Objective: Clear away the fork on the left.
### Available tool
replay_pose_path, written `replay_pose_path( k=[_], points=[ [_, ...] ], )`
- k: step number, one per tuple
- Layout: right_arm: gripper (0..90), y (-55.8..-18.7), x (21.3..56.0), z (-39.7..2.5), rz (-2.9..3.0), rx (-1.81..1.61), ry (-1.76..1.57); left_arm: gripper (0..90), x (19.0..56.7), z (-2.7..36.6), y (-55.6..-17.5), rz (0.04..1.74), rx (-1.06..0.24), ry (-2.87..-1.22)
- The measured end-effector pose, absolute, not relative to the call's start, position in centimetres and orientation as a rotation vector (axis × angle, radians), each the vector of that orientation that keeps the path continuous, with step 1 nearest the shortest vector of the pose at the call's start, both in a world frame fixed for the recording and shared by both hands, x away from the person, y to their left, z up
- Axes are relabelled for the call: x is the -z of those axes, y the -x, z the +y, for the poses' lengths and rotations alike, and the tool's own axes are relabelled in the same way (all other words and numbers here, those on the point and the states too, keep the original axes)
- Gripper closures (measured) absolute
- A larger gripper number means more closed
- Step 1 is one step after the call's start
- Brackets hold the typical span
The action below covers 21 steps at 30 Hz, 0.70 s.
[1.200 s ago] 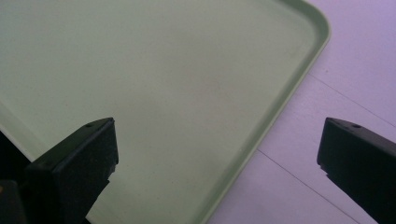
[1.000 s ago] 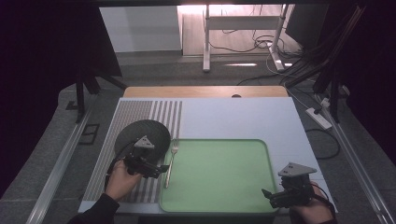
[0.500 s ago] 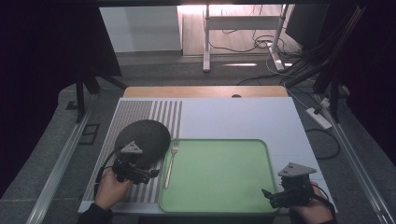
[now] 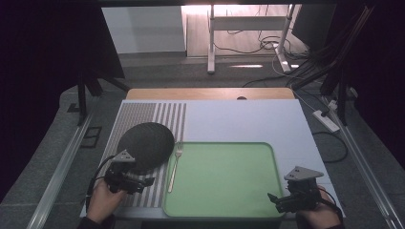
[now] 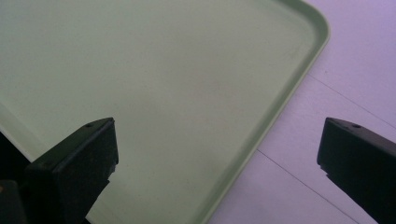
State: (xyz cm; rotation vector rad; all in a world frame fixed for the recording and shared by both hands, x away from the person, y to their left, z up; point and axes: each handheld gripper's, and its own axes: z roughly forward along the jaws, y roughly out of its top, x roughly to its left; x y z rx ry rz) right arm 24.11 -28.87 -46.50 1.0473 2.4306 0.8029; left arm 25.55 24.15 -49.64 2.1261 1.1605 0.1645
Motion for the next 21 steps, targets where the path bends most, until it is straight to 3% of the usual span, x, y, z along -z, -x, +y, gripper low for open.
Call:
replay_pose_path(
  k=[21],
  points=[
    [0.0, -24.1, 46.5, -28.9, 2.429, -0.8, -1.051, 0.0, 49.2, 26.4, -22.7, 1.22, -0.256, -2.061]
  ],
)
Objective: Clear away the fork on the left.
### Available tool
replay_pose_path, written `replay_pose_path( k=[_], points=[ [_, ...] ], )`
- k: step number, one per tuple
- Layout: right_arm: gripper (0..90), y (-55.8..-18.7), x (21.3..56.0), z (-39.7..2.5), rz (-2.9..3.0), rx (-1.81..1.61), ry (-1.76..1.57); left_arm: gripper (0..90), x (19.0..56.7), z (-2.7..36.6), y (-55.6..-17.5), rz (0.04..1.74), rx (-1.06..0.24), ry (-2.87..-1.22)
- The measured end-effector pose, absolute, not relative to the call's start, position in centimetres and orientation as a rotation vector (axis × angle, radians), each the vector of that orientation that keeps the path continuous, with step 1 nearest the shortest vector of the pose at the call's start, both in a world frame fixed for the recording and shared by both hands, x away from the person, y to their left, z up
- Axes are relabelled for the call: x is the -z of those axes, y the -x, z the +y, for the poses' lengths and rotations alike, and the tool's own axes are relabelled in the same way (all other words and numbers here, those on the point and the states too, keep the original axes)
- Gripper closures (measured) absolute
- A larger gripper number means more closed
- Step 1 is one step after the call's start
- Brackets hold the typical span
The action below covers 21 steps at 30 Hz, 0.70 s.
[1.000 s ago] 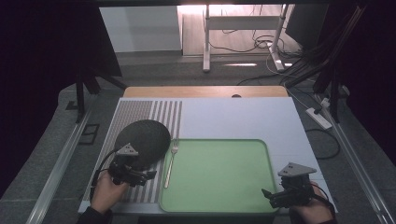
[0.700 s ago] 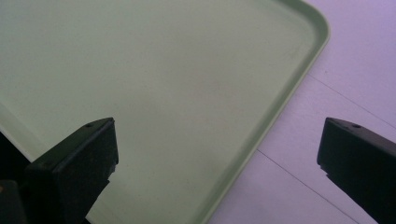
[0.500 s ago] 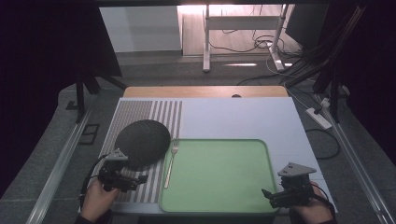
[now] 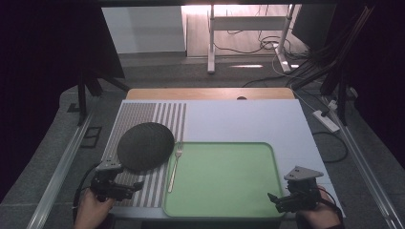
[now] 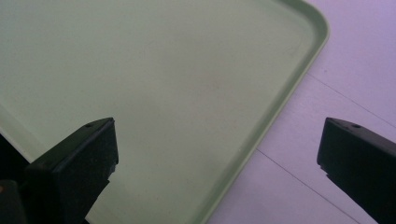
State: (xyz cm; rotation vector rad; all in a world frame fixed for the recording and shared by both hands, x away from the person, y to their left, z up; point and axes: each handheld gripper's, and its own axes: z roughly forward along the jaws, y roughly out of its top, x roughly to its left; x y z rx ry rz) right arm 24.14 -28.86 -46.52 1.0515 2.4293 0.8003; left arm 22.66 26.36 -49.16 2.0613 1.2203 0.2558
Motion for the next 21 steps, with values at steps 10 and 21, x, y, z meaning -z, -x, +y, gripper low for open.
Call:
replay_pose_path(
  k=[10, 21],
  points=[
    [0.0, -24.1, 46.5, -28.9, 2.421, -0.798, -1.058, 0.0, 49.0, 27.0, -21.8, 1.241, -0.277, -2.051],
    [0.0, -24.1, 46.5, -28.8, 2.417, -0.791, -1.059, 0.0, 48.9, 27.3, -21.2, 1.242, -0.28, -2.057]
  ],
)
